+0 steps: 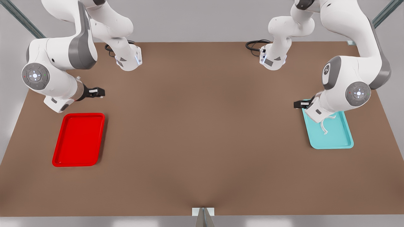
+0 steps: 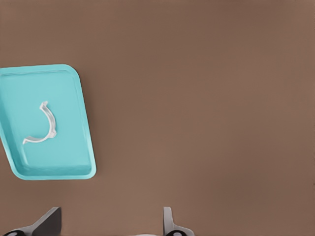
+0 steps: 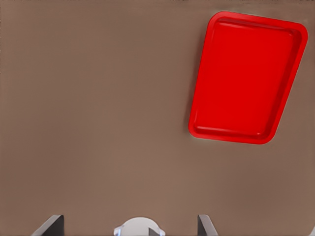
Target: Take the drainage pipe clamp from the left arm, pass it to the right arm, and place it in the plate on the right side
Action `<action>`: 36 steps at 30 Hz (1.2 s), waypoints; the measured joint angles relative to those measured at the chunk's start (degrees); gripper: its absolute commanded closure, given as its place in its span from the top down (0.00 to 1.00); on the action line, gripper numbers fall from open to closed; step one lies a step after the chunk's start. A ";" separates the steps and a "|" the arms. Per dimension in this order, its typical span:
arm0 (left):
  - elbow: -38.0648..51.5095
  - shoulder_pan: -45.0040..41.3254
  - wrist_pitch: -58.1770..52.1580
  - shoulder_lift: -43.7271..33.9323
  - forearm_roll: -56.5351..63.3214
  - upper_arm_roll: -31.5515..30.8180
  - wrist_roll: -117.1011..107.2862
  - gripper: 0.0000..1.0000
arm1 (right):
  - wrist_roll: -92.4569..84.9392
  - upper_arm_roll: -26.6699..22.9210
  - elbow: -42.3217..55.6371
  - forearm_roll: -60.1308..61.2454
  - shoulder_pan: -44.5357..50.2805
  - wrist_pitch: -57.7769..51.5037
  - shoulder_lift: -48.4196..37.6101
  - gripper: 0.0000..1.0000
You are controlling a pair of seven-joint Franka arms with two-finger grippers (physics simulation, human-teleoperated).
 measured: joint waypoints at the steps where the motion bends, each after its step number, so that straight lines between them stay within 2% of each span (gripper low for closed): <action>1: -0.01 -0.02 0.72 0.13 -0.06 0.04 0.09 1.00 | -0.10 0.00 -0.29 -0.02 0.00 0.81 -0.05 1.00; 4: 0.16 -0.51 2.63 2.64 -0.11 2.36 0.45 1.00 | -0.36 0.00 -0.72 0.26 -0.10 2.92 0.09 1.00; 7: -0.01 5.79 8.14 10.15 0.58 4.83 2.13 1.00 | -0.58 -0.03 -1.25 0.96 -0.32 4.98 0.16 1.00; 14: -16.57 9.04 30.38 13.79 1.73 13.64 8.69 1.00 | -0.96 -0.09 -2.22 1.95 -0.96 7.99 0.22 1.00; 19: -21.52 10.99 42.40 16.52 -0.28 15.74 12.69 1.00 | -1.17 -0.09 -3.36 2.00 -0.89 9.12 0.03 1.00; 29: -27.09 14.69 55.71 20.18 -5.54 16.49 17.98 1.00 | -1.45 -0.17 -4.82 1.85 -0.91 10.76 -0.21 1.00; 30: -27.20 14.89 56.50 20.41 -5.62 16.50 18.33 0.81 | -1.47 -0.17 -4.83 1.83 -0.91 10.85 -0.22 1.00; 31: -27.33 14.95 57.10 20.49 -5.68 16.51 18.57 0.57 | -1.49 -0.17 -4.96 1.82 -0.92 10.93 -0.23 1.00; 32: -27.54 14.93 57.51 20.52 -5.68 16.51 18.72 0.53 | -1.51 -0.18 -5.11 1.82 -0.93 11.00 -0.26 1.00; 36: -27.75 14.90 58.24 20.47 -5.67 16.50 19.00 0.53 | -1.59 -0.15 -5.76 1.79 -0.92 11.38 -0.27 1.00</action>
